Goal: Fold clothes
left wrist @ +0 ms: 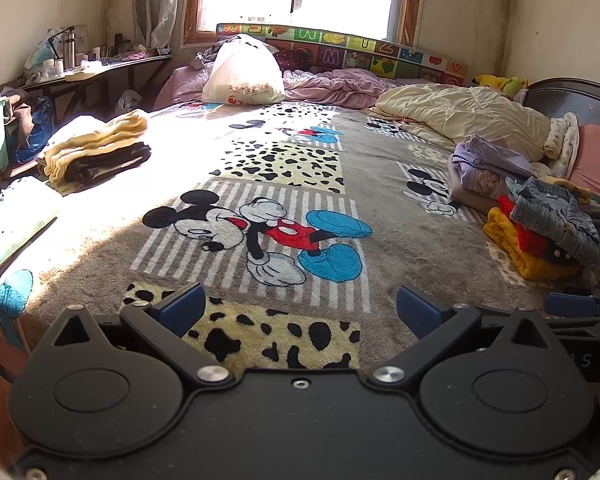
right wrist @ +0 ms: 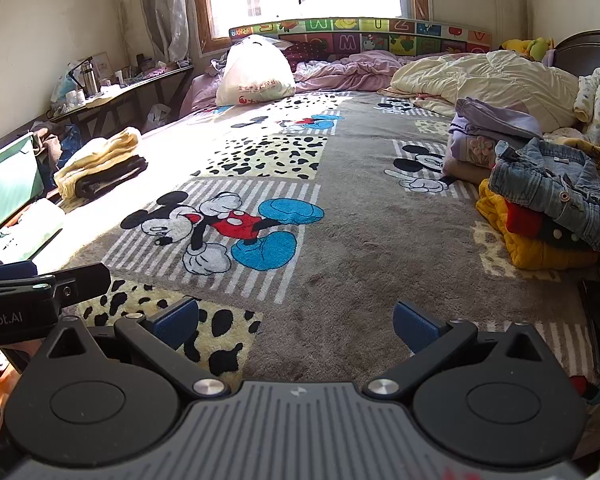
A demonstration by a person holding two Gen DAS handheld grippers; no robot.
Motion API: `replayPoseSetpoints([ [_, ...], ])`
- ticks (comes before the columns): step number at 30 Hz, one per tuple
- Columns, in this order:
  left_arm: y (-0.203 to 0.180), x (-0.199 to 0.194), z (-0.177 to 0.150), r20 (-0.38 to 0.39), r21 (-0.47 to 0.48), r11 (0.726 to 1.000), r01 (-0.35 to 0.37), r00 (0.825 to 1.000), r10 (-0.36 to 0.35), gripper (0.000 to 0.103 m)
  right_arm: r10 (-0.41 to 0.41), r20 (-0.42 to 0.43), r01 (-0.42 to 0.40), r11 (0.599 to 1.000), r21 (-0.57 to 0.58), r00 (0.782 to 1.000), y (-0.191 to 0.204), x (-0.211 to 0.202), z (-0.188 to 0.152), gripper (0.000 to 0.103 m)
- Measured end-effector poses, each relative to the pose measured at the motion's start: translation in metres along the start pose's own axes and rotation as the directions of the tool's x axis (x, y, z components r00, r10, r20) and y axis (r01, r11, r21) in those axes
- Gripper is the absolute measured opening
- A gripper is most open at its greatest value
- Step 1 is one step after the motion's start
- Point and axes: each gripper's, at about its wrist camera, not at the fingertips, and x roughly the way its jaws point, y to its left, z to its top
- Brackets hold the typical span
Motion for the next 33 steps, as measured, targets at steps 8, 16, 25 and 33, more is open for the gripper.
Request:
replayPoseSetpoints([
  [8,0.0005,0.0005,0.0005,-0.001,0.001,1.0,0.003,1.0,-0.003,0.103,0.0,-0.002,0.0,1.0,0.001,1.0,-0.0007,0.0001,-0.0005,0.103],
  [16,0.0021,0.0001,-0.0002,-0.003,-0.003,1.0,0.007,1.0,-0.007,0.103,0.0,-0.004,0.0,1.0,0.001,1.0,-0.0014,0.0002,-0.001,0.103],
  [25,0.0024,-0.0006,0.002,-0.005,-0.003,1.0,0.008,1.0,-0.008,0.103,-0.002,-0.004,0.002,1.0,0.0,1.0,0.0004,0.0008,-0.0005,0.103],
  [33,0.0026,-0.0007,0.0015,-0.006,-0.005,1.0,0.008,1.0,-0.008,0.103,0.0,-0.007,0.0,1.0,0.002,1.0,0.0004,0.0016,0.0001,0.103],
])
